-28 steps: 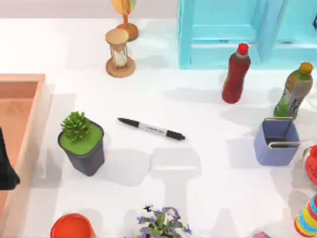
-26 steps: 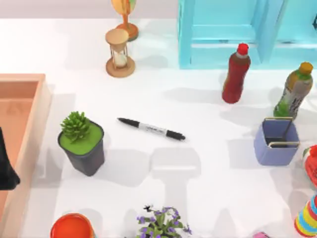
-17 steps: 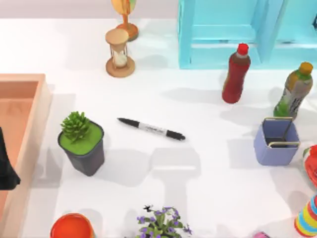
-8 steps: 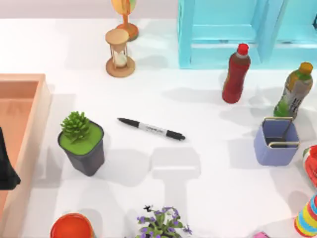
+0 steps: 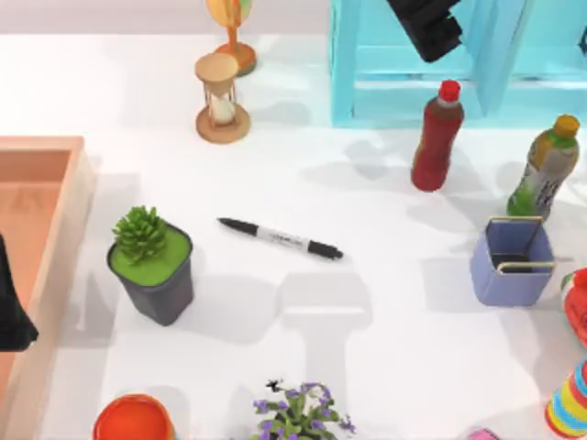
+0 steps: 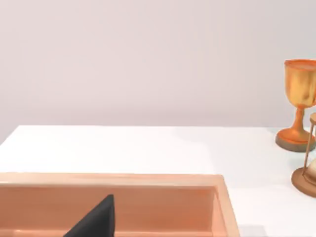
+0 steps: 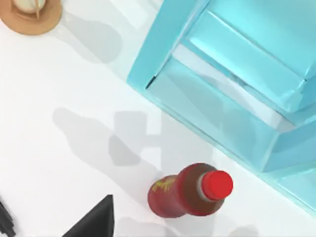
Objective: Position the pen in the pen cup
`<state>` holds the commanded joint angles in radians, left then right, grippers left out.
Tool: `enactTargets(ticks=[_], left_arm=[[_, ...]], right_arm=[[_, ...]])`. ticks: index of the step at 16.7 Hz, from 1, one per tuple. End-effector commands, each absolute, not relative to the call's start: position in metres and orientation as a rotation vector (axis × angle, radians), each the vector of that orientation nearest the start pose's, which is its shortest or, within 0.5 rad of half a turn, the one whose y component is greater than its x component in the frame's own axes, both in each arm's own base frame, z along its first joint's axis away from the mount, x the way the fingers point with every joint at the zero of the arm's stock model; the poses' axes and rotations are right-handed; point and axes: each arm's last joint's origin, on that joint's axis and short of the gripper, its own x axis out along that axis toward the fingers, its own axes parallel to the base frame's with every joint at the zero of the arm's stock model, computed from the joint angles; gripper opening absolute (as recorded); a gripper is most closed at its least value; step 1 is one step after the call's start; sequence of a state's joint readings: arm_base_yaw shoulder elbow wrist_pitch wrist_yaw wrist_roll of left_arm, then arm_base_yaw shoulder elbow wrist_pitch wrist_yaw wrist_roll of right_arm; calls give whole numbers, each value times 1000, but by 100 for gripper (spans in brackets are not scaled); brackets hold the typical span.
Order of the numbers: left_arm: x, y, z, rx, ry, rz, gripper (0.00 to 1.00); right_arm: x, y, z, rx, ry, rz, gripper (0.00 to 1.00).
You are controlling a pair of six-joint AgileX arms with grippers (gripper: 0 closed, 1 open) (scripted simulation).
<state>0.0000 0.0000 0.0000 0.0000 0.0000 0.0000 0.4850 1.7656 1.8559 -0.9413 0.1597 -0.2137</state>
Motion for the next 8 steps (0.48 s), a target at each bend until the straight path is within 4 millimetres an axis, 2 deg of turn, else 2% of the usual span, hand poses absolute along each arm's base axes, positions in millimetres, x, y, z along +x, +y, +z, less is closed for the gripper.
enactTargets(ticks=[2, 4, 6, 8], left_arm=[[106, -1, 160, 0, 0, 0, 100], [106, -1, 160, 0, 0, 0, 100], [106, -1, 160, 0, 0, 0, 100], [106, -1, 160, 0, 0, 0, 100]], right_arm=[[359, 222, 332, -603, 894, 491, 100], [371, 265, 293, -727, 1002, 579, 100], [373, 301, 254, -842, 1095, 660, 100], [369, 328, 219, -940, 1170, 725, 100]])
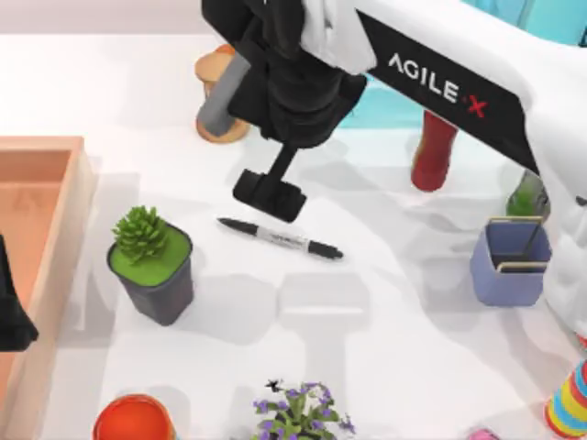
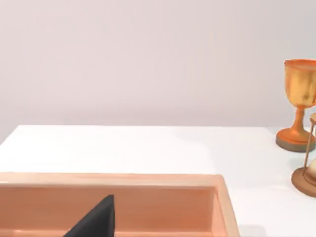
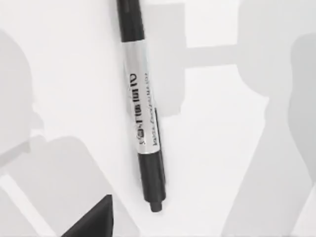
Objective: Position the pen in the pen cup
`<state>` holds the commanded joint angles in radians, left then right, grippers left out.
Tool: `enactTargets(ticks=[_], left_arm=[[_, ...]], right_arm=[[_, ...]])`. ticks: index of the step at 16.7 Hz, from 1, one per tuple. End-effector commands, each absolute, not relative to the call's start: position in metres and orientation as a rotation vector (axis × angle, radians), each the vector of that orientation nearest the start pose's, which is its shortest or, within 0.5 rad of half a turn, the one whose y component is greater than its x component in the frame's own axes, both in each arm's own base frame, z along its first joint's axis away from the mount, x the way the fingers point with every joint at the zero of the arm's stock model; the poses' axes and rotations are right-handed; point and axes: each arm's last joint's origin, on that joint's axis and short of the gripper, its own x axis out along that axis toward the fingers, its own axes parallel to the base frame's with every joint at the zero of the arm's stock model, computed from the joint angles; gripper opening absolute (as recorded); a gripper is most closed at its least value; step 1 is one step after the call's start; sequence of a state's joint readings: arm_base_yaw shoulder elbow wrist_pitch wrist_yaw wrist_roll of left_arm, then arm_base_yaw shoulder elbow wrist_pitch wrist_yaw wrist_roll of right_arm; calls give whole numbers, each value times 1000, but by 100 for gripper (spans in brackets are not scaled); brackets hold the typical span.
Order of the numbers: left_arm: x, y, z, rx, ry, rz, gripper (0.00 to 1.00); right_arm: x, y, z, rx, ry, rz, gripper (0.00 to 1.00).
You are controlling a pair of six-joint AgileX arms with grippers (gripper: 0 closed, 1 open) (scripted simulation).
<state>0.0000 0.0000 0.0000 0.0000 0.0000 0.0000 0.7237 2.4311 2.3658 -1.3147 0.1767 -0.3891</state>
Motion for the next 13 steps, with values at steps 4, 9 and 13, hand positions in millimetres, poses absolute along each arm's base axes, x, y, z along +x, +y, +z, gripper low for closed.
enactTargets(ticks=[4, 9, 13], left_arm=[[106, -1, 160, 0, 0, 0, 100], [106, -1, 160, 0, 0, 0, 100], [106, -1, 160, 0, 0, 0, 100]], right_arm=[[359, 354, 184, -1051, 1246, 793, 100], [358, 355, 182, -1057, 1250, 796, 100], [365, 351, 172, -1055, 1251, 795, 100]])
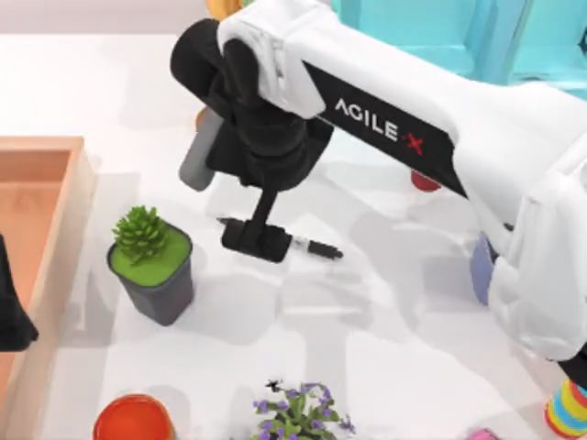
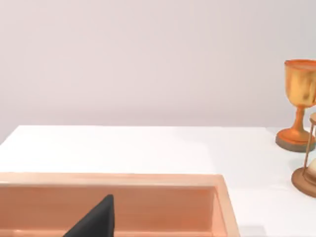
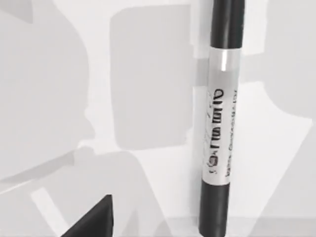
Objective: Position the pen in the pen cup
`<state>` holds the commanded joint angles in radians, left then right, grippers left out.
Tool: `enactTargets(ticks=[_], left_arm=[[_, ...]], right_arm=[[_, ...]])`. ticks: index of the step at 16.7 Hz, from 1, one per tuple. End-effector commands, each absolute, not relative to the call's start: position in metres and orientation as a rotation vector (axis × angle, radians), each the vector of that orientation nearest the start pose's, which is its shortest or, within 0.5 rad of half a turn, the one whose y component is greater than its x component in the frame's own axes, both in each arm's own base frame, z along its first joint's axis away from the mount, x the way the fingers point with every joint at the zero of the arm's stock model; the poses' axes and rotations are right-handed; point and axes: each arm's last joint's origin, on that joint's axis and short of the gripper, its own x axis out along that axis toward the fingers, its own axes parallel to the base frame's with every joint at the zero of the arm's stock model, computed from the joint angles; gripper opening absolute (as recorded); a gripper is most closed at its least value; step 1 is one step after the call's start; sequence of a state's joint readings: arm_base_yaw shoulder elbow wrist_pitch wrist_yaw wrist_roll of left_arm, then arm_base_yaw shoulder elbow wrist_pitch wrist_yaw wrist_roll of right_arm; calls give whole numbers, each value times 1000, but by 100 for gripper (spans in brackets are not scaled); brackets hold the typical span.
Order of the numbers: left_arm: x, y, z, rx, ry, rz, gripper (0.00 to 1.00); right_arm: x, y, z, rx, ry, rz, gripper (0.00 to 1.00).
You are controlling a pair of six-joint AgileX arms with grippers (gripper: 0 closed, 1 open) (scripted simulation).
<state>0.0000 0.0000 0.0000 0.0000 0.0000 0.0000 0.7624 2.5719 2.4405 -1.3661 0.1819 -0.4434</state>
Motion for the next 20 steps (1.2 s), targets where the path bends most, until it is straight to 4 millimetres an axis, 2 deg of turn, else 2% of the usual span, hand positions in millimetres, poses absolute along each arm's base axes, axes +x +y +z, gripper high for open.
enactTargets(ticks=[4, 8, 10, 14, 20], left_arm=[[106, -1, 160, 0, 0, 0, 100], [106, -1, 160, 0, 0, 0, 100], [106, -1, 160, 0, 0, 0, 100], [106, -1, 160, 0, 0, 0, 100], [106, -1, 160, 0, 0, 0, 100]], right_arm=[[379, 343, 134, -1055, 1250, 793, 100], [377, 346, 94, -1057, 1250, 796, 100], [375, 347, 85, -1057, 1250, 796, 100], [375, 347, 84, -1057, 1250, 796, 100], [375, 347, 84, -1057, 1250, 796, 55]])
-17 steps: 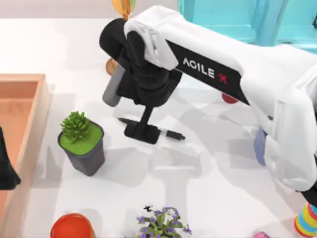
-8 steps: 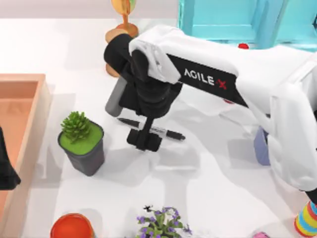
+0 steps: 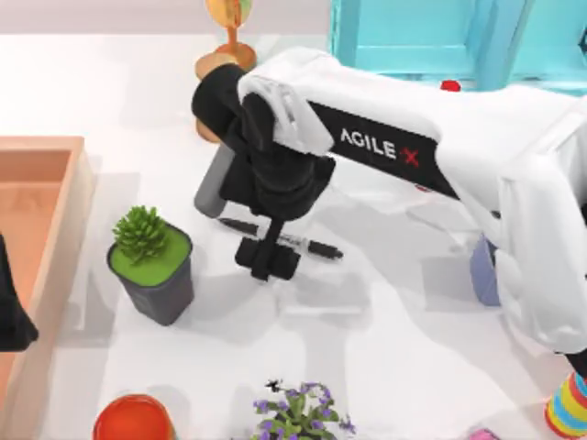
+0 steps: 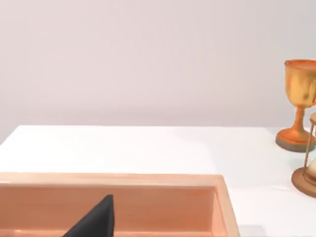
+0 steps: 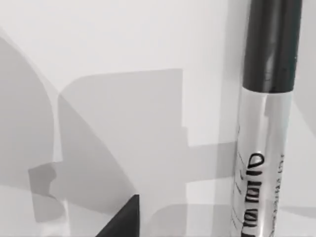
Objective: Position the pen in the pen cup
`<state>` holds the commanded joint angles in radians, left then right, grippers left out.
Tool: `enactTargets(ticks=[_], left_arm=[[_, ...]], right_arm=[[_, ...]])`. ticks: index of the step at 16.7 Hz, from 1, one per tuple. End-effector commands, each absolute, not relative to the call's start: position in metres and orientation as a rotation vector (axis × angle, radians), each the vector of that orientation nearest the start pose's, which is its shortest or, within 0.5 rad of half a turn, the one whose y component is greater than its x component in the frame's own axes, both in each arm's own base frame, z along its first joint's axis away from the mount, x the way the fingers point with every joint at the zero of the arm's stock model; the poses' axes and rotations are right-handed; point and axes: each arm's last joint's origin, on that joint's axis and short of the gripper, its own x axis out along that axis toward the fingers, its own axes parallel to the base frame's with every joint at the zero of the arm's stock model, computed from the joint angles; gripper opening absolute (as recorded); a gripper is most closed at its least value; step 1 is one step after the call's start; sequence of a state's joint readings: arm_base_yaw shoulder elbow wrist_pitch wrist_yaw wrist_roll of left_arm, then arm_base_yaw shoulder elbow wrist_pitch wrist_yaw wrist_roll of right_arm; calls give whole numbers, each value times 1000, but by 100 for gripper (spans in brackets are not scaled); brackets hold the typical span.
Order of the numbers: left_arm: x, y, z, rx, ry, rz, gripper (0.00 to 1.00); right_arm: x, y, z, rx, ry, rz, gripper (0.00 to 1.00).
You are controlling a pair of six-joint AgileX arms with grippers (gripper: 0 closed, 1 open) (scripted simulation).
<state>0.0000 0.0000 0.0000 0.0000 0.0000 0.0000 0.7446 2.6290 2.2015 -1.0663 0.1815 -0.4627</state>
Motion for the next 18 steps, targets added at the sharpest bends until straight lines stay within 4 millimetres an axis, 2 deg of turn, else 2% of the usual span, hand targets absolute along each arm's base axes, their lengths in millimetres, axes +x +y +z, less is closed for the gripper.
enactTargets(ticks=[7, 15, 16, 18], left_arm=[[106, -1, 160, 0, 0, 0, 100], [106, -1, 160, 0, 0, 0, 100], [106, -1, 160, 0, 0, 0, 100], [106, -1, 160, 0, 0, 0, 100]], right_arm=[[375, 347, 84, -1057, 1250, 796, 2], [375, 347, 84, -1057, 1250, 796, 0], [364, 347, 117, -1000, 1257, 817, 0], [365, 344, 123, -995, 1261, 803, 0]])
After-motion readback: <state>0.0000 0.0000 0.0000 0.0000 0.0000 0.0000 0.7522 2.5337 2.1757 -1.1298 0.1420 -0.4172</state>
